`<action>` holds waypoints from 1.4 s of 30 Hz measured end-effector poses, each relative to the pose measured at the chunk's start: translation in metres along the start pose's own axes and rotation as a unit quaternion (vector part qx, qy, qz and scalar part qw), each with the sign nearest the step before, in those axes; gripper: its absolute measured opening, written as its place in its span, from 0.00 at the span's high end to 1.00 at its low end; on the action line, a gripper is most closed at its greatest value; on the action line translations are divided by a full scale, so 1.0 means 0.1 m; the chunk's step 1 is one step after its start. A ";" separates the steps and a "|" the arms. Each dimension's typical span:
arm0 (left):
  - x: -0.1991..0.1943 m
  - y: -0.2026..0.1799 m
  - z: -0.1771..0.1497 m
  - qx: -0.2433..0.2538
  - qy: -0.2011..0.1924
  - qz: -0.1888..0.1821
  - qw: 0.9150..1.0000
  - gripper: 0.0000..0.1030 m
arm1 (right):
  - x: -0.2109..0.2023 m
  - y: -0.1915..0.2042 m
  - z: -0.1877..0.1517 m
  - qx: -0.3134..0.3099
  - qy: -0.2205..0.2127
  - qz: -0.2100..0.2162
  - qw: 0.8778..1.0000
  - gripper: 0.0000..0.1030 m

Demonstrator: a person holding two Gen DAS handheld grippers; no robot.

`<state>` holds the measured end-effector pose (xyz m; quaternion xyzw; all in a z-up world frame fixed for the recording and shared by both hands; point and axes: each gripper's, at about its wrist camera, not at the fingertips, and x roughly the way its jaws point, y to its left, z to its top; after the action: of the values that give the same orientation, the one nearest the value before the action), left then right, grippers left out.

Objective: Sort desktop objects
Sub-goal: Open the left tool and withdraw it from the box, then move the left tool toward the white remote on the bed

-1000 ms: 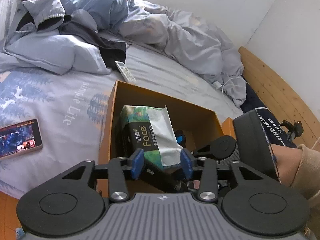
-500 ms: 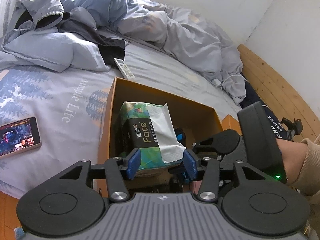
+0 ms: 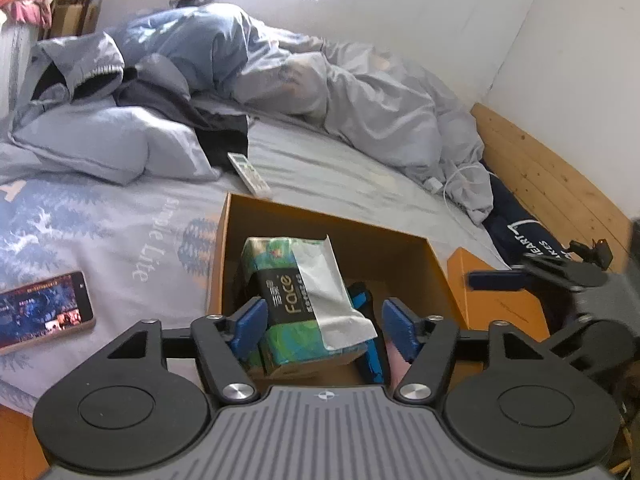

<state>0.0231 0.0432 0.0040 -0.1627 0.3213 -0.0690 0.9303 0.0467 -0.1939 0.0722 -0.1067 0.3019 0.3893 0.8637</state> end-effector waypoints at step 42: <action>0.20 -0.14 -0.23 0.085 -0.006 0.084 0.993 0.00 | -0.39 -0.42 -1.11 0.203 -0.094 -0.141 0.964 0.00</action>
<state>0.0237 0.0196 -0.0196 -0.0564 0.3211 -0.0169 0.9452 0.0086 -0.2925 0.0054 0.0666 0.2741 0.2028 0.9377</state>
